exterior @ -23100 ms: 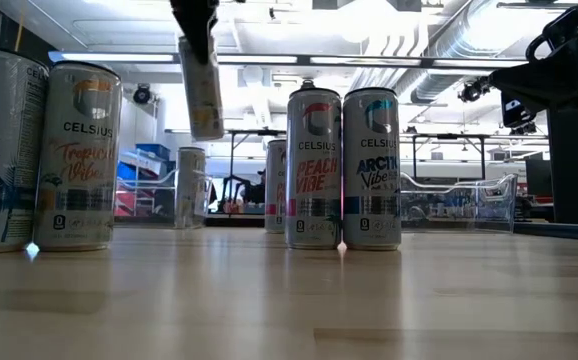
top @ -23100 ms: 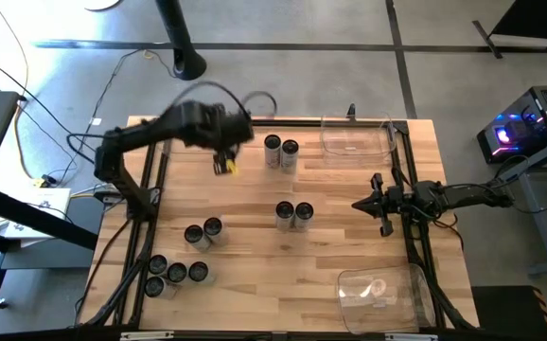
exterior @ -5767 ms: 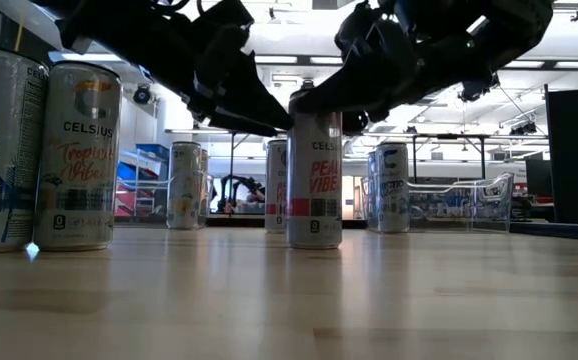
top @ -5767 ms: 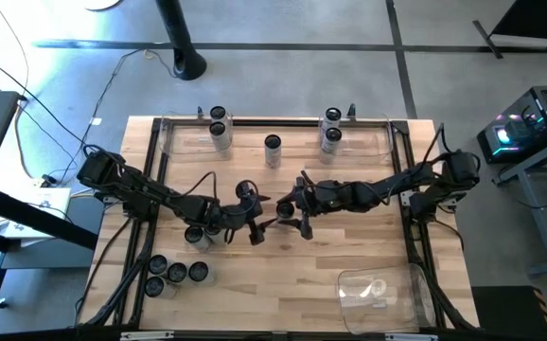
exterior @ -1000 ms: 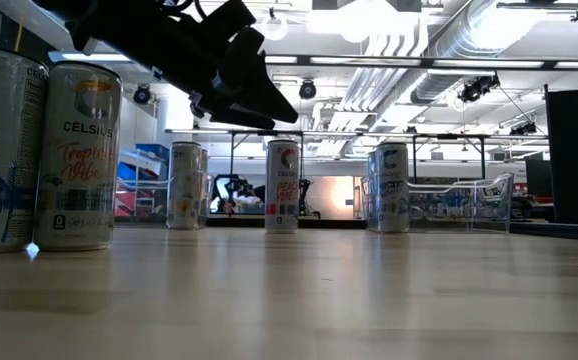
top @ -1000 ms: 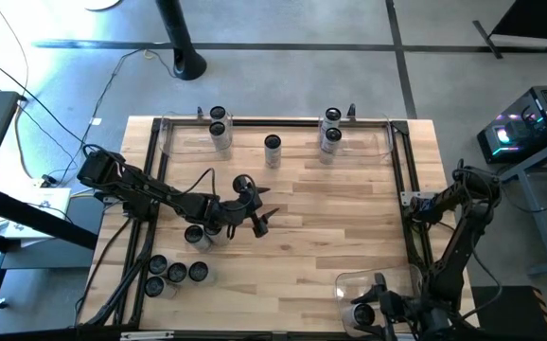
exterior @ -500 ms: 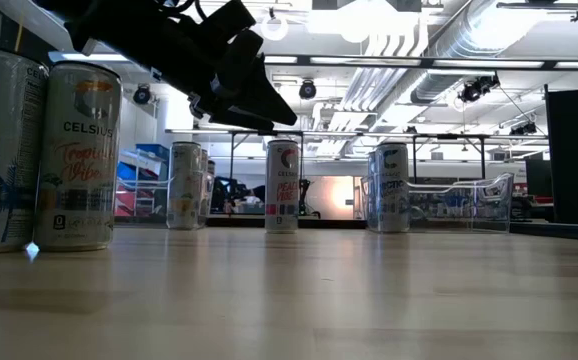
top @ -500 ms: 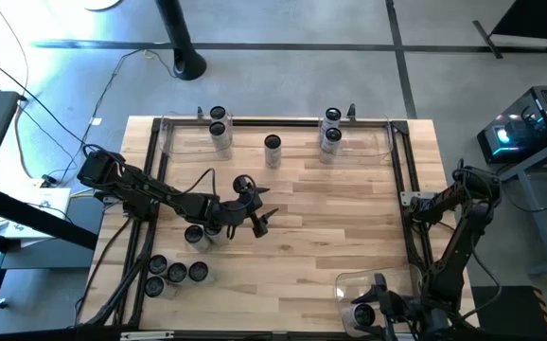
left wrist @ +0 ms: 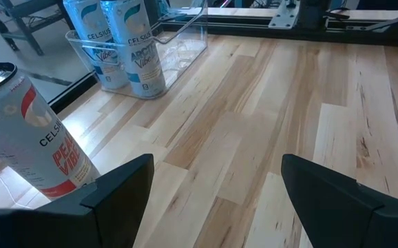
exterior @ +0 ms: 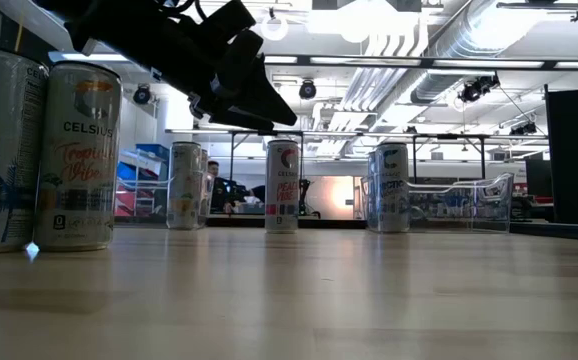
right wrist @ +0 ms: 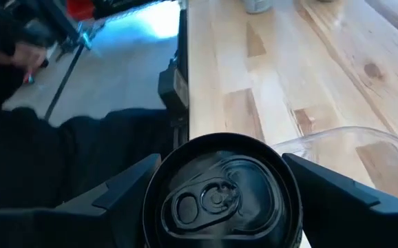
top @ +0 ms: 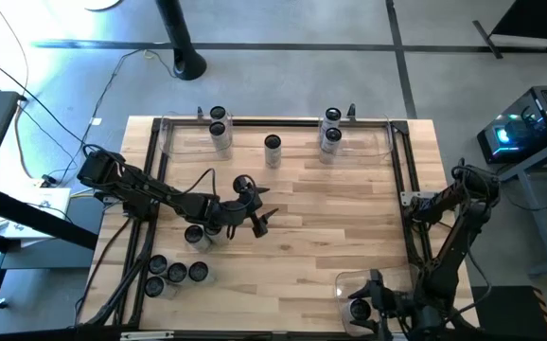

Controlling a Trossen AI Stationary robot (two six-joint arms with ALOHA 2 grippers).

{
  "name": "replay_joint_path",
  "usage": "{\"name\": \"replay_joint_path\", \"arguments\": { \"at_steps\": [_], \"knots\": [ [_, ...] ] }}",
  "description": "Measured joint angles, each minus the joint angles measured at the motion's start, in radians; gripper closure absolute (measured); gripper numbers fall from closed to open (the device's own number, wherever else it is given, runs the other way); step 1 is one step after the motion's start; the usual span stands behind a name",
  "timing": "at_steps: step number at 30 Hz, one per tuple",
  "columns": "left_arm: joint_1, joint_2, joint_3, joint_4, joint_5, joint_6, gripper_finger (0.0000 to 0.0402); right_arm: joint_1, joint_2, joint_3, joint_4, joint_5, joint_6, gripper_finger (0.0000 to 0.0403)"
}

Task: Sort soda cans
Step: Put the white-pink soda can into the bottom right transparent bin

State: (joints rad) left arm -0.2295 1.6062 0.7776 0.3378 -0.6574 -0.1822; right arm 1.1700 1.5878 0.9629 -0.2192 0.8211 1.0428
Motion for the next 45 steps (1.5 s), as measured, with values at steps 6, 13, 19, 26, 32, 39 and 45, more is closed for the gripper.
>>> {"name": "replay_joint_path", "arguments": {
  "at_steps": [6, 13, 19, 26, 32, 39, 45],
  "knots": [
    [0.000, 0.000, 0.000, 0.000, 0.000, -0.001, 0.0087, 0.000, -0.049, -0.003, 0.035, -0.062, -0.055, 0.0114],
    [0.000, 0.000, 0.000, 0.003, 0.000, -0.017, 0.0087, 0.000, -0.122, -0.002, 0.071, -0.051, -0.187, 0.0114],
    [0.035, 0.000, 0.000, 0.015, -0.040, -0.148, 0.0087, 0.000, -0.197, -0.002, 0.100, 0.042, -0.344, 0.0114],
    [0.232, 0.000, 0.000, 0.047, 0.038, -0.164, 0.0087, -0.001, -0.244, -0.002, 0.105, 0.197, -0.560, 0.0114],
    [0.369, 0.001, 0.032, 0.069, 0.229, 0.004, 0.0087, -0.006, -0.247, -0.002, 0.104, 0.198, -0.603, 0.0114],
    [0.385, 0.000, 0.038, 0.036, 0.222, 0.367, 0.0087, -0.006, -0.247, -0.002, 0.104, 0.198, -0.610, 0.0114],
    [0.404, -0.003, 0.038, -0.003, 0.094, 0.306, 0.0086, -0.006, -0.247, -0.002, 0.096, 0.200, -0.611, 0.0114]
  ]
}}
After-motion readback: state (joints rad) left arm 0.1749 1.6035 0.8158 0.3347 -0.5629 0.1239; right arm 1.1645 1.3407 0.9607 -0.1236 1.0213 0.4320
